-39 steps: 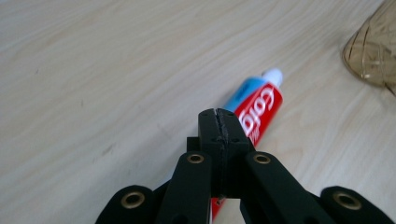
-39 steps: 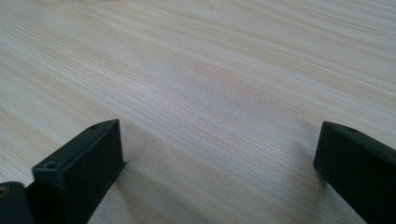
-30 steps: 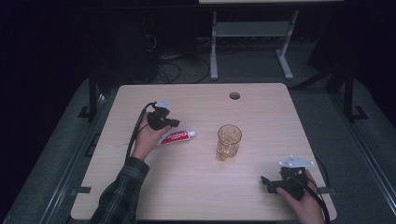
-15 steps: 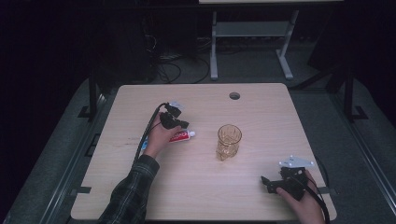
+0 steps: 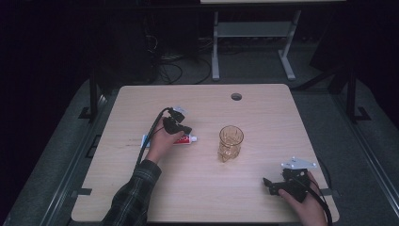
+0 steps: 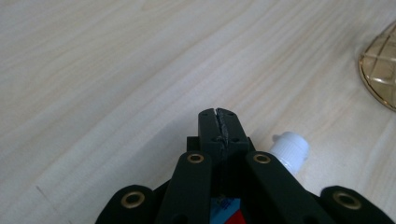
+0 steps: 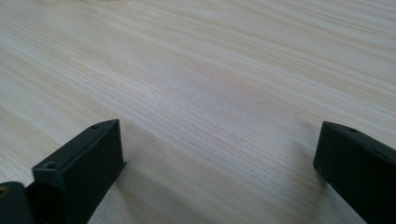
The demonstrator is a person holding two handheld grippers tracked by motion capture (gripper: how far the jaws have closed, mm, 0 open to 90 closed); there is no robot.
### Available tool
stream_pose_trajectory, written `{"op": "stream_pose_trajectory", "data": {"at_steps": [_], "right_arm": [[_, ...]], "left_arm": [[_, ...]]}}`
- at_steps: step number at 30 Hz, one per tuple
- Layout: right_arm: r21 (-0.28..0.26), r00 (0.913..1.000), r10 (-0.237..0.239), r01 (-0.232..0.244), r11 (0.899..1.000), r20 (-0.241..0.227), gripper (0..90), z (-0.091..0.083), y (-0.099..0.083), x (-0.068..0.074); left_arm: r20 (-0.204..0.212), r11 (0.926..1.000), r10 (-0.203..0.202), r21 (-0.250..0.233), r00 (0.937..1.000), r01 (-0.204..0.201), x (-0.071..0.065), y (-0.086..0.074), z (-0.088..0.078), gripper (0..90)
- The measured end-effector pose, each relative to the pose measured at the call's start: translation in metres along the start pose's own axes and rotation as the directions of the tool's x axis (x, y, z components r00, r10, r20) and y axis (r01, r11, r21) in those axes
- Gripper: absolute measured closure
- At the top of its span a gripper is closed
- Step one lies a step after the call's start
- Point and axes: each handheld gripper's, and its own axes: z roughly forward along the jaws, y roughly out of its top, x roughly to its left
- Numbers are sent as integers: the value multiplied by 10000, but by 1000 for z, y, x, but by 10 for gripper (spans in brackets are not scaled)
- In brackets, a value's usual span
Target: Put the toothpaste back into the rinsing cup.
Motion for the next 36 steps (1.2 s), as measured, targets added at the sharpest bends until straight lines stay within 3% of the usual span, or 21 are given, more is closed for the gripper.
{"op": "stream_pose_trajectory", "data": {"at_steps": [36], "right_arm": [[3,10000,-13,13,10000,-10,7,0,0,0]], "left_arm": [[195,9998,147,104,9997,-149,-28,-49,-40,900]]}}
